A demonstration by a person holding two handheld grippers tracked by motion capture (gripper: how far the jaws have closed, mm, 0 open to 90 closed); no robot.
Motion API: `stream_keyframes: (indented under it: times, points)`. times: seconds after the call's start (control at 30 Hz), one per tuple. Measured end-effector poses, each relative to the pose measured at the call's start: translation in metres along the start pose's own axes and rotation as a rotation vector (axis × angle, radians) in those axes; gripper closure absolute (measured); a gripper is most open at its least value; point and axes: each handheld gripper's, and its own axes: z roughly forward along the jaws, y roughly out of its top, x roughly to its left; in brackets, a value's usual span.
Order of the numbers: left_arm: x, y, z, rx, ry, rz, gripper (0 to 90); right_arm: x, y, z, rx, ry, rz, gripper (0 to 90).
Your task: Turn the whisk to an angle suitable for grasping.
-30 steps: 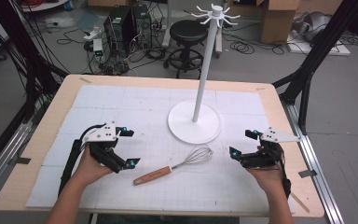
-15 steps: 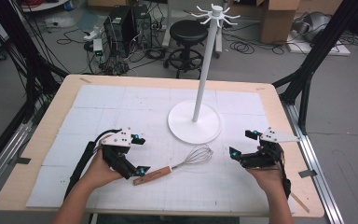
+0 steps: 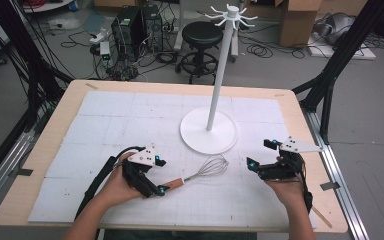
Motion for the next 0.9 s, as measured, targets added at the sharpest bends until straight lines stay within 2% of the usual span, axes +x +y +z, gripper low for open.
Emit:
stream_keyframes:
  times: [0.03, 0.07, 0.1, 0.13, 0.17, 0.27, 0.33, 0.4, 0.47, 0.6, 0.9]
  points:
    - [-0.001, 0.0, 0.001, 0.016, -0.005, 0.003, 14.4, 0.0, 0.0, 0.0, 0.002, 0.0, 0.002, 0.5]
    - [-0.001, -0.001, 0.003, 0.024, -0.01, 0.005, 19.4, 0.0, 0.0, 0.0, 0.002, -0.001, 0.002, 0.5]
    - [-0.002, -0.001, 0.004, 0.035, -0.016, 0.01, 19.4, 0.0, 0.0, 0.0, 0.002, -0.001, 0.002, 0.5]
    - [-0.003, -0.001, 0.005, 0.047, -0.024, 0.015, 24.6, 0.0, 0.0, 0.0, 0.004, -0.002, 0.0, 0.5]
    - [-0.003, -0.001, 0.007, 0.055, -0.03, 0.015, 25.3, 0.0, 0.0, 0.0, 0.005, -0.003, 0.0, 0.5]
    - [-0.004, -0.003, 0.012, 0.091, -0.032, 0.024, 28.7, 0.0, 0.0, 0.001, 0.009, -0.005, 0.001, 0.5]
    - [-0.004, -0.004, 0.013, 0.118, -0.029, 0.036, 34.5, 0.0, -0.001, 0.002, 0.012, -0.005, -0.005, 0.5]
    - [-0.004, -0.004, 0.013, 0.121, -0.023, 0.034, 37.4, 0.0, -0.001, 0.002, 0.012, -0.005, -0.005, 0.5]
    - [-0.003, -0.005, 0.014, 0.132, -0.021, 0.033, 44.0, 0.001, -0.001, 0.002, 0.017, -0.005, -0.001, 0.5]
    - [-0.003, -0.004, 0.013, 0.136, -0.024, 0.037, 45.2, 0.001, -0.001, 0.002, 0.019, -0.005, -0.004, 0.5]
    - [-0.004, -0.004, 0.013, 0.141, -0.029, 0.048, 54.4, 0.001, -0.002, 0.004, 0.029, -0.01, -0.006, 0.5]
